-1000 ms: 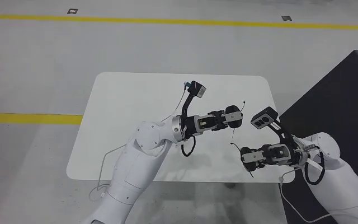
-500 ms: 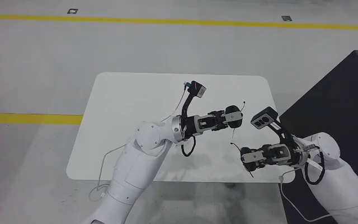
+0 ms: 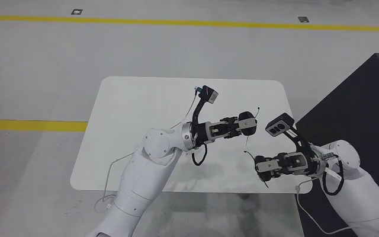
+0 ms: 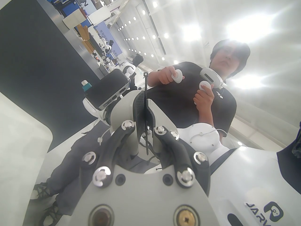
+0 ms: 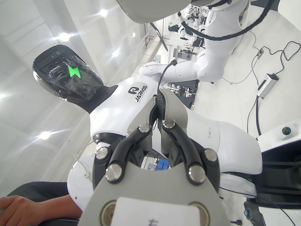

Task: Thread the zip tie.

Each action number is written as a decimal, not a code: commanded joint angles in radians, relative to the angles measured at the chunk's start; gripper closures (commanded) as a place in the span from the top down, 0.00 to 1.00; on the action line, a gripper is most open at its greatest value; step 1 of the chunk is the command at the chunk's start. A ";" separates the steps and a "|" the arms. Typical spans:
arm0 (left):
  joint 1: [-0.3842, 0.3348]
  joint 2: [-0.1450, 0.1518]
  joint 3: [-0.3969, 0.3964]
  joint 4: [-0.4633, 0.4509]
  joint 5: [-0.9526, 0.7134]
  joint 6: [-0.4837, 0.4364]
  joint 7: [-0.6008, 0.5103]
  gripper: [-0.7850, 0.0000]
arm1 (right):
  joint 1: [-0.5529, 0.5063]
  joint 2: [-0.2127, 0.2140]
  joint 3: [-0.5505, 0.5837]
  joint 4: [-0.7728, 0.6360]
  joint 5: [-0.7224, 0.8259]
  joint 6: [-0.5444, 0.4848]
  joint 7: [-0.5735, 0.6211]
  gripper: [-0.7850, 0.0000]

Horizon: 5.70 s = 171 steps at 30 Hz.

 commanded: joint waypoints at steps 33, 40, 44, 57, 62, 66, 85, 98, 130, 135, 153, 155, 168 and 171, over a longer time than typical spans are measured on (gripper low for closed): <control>0.000 0.000 0.000 0.000 0.000 0.000 0.000 0.00 | 0.010 -0.023 0.054 -0.013 -0.071 -0.083 -0.009 0.00; 0.000 0.000 0.000 0.000 0.000 0.000 0.000 0.00 | 0.013 -0.027 0.043 0.000 -0.086 -0.068 0.002 0.00; 0.000 0.000 0.000 0.000 0.000 0.000 0.000 0.00 | 0.010 -0.030 0.039 0.002 -0.095 -0.068 0.008 0.00; 0.000 0.000 0.000 0.000 0.000 0.000 0.000 0.00 | 0.013 -0.035 0.071 -0.016 -0.089 -0.072 0.014 0.00; 0.000 0.000 0.000 0.000 0.000 0.000 0.000 0.00 | 0.006 -0.037 0.071 -0.017 -0.100 -0.074 0.016 0.00; 0.000 0.000 0.000 0.000 0.000 0.000 0.000 0.00 | 0.015 -0.039 0.078 -0.019 -0.097 -0.069 0.014 0.00; 0.035 0.010 -0.006 -0.051 0.015 0.016 0.027 0.00 | 0.022 -0.042 0.077 -0.019 -0.094 -0.065 0.007 0.00; 0.069 0.027 -0.019 -0.090 0.029 0.033 0.049 0.00 | 0.022 -0.042 0.077 -0.019 -0.094 -0.065 0.007 0.00; 0.116 0.062 -0.020 -0.185 0.127 0.151 0.142 0.00 | -0.010 -0.043 0.108 -0.067 -0.317 -0.120 -0.082 0.00; 0.123 0.067 -0.023 -0.196 0.122 0.155 0.141 0.00 | -0.010 -0.041 0.128 -0.070 -0.358 -0.136 -0.096 0.00; 0.126 0.092 -0.037 -0.235 0.248 0.245 0.153 0.00 | -0.016 -0.042 0.136 -0.091 -0.389 -0.162 -0.135 0.00; 0.130 0.096 -0.040 -0.248 0.263 0.259 0.145 0.00 | -0.016 -0.042 0.136 -0.091 -0.389 -0.162 -0.135 0.00; 0.169 0.121 -0.073 -0.329 0.332 0.361 0.130 0.00 | -0.016 -0.042 0.136 -0.091 -0.389 -0.162 -0.135 0.00; 0.169 0.121 -0.073 -0.329 0.332 0.361 0.130 0.00 | -0.016 -0.042 0.136 -0.091 -0.389 -0.162 -0.135 0.00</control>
